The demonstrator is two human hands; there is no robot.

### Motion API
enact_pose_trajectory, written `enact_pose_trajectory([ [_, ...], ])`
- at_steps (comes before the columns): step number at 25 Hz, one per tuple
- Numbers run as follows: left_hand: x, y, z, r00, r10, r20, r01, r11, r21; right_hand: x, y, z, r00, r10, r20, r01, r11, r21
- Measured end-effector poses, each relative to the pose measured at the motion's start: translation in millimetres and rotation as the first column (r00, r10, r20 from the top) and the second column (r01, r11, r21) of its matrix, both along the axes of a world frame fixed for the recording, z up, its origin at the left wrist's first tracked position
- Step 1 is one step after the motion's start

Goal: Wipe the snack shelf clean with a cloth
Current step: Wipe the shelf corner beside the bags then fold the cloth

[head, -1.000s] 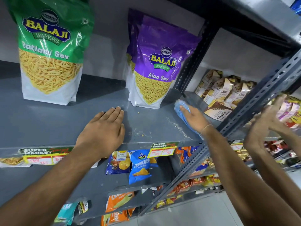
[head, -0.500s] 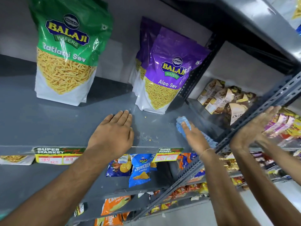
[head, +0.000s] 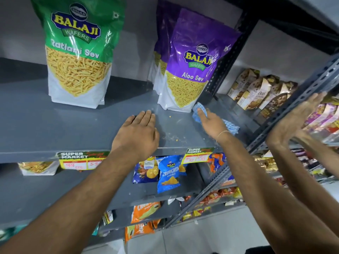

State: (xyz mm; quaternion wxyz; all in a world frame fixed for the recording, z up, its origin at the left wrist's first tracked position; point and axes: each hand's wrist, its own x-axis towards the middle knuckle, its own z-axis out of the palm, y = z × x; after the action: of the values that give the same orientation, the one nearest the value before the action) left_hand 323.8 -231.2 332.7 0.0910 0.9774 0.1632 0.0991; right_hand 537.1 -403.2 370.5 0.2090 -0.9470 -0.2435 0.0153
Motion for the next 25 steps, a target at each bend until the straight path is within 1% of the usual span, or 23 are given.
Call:
enact_pose_trajectory([
  [2,6,3,-3,0.999,0.003,0.037,-0.003,1.0,0.011,-17,-2,-5,0.994,0.107,0.039,-0.108,0.994,0.019],
  [4,5,3,0,0.999,0.01,0.035,-0.01,1.0,0.004,-23,-13,-7,0.975,0.217,0.042,-0.218,0.976,0.016],
  [6,3,1,1,0.998,0.026,0.051,-0.026,1.0,0.007,-21,-31,-8,0.958,0.276,0.072,-0.277,0.961,-0.003],
  [7,2,1,2,0.999,0.02,0.043,-0.02,1.0,-0.003,-14,-38,-5,0.965,0.255,0.055,-0.256,0.966,0.013],
  [10,2,0,0,1.0,-0.006,0.027,0.006,1.0,-0.005,7,-43,1,0.998,0.057,-0.035,-0.053,0.995,0.085],
  [13,3,2,1,1.0,-0.007,0.028,0.007,1.0,0.011,3,-36,4,0.999,-0.024,-0.032,0.028,0.994,0.108],
  [15,2,4,1,1.0,-0.005,0.015,0.004,0.999,0.036,-20,-32,-2,0.999,-0.033,0.007,0.032,0.989,0.145],
  [16,2,3,0,1.0,-0.002,0.008,0.002,0.999,0.035,-36,-29,-9,0.998,-0.021,0.055,0.012,0.987,0.159],
  [18,2,1,1,1.0,0.0,0.018,-0.001,1.0,0.031,-74,-18,-21,0.986,0.066,0.152,-0.09,0.984,0.153],
  [19,1,1,2,1.0,-0.003,0.018,0.002,0.999,0.032,-85,-9,-24,0.979,0.114,0.171,-0.139,0.98,0.142],
  [20,1,2,-1,1.0,-0.01,0.008,0.01,1.0,0.029,-87,-3,-25,0.981,0.117,0.155,-0.144,0.974,0.177],
  [21,0,1,0,1.0,-0.019,0.0,0.019,0.999,0.035,-81,-2,-18,0.992,0.068,0.104,-0.094,0.958,0.27],
  [22,-1,1,3,0.999,-0.032,-0.002,0.032,0.999,0.042,-70,-7,-7,0.998,-0.014,0.068,-0.013,0.924,0.383],
  [23,-1,4,2,0.999,-0.037,-0.007,0.037,0.999,0.02,-55,-13,2,0.993,-0.102,0.053,0.067,0.889,0.452],
  [24,0,7,4,0.999,-0.044,-0.006,0.044,0.999,-0.009,-39,-21,9,0.98,-0.183,0.075,0.128,0.876,0.464],
  [25,1,9,8,0.998,-0.062,-0.002,0.062,0.997,-0.042,-24,-31,13,0.969,-0.228,0.093,0.168,0.887,0.43],
])
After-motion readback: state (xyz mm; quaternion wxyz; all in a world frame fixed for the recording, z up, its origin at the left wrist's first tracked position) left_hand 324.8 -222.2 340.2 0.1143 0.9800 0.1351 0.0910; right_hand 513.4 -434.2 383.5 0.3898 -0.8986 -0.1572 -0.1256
